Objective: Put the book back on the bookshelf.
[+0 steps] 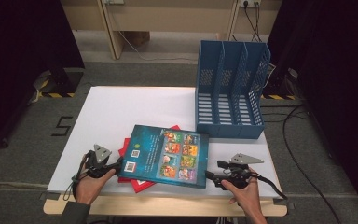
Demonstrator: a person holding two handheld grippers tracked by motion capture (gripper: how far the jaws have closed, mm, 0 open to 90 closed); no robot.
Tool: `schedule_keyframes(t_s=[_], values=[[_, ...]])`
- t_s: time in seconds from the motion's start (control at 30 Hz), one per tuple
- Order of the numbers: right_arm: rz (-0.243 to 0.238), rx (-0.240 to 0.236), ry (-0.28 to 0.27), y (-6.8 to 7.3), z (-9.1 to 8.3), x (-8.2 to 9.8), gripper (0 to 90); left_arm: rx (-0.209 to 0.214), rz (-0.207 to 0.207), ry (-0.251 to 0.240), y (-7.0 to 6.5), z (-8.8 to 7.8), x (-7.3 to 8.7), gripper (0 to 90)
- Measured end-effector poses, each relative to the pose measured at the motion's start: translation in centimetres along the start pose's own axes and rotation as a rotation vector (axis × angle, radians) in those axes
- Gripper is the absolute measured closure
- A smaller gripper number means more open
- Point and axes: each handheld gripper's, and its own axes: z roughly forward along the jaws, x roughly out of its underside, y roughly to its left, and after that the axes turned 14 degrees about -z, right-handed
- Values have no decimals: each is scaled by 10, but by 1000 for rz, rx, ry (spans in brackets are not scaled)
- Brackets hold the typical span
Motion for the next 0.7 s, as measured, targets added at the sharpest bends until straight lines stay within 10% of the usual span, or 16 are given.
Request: schedule_keyframes(t_s=[0.43, 0.7], values=[[55, -91, 13, 5, 12, 3, 219, -21, 69, -8, -14, -6, 0, 425], [129, -114, 34, 7, 17, 4, 149, 44, 95, -3, -30, -8, 1, 437]])
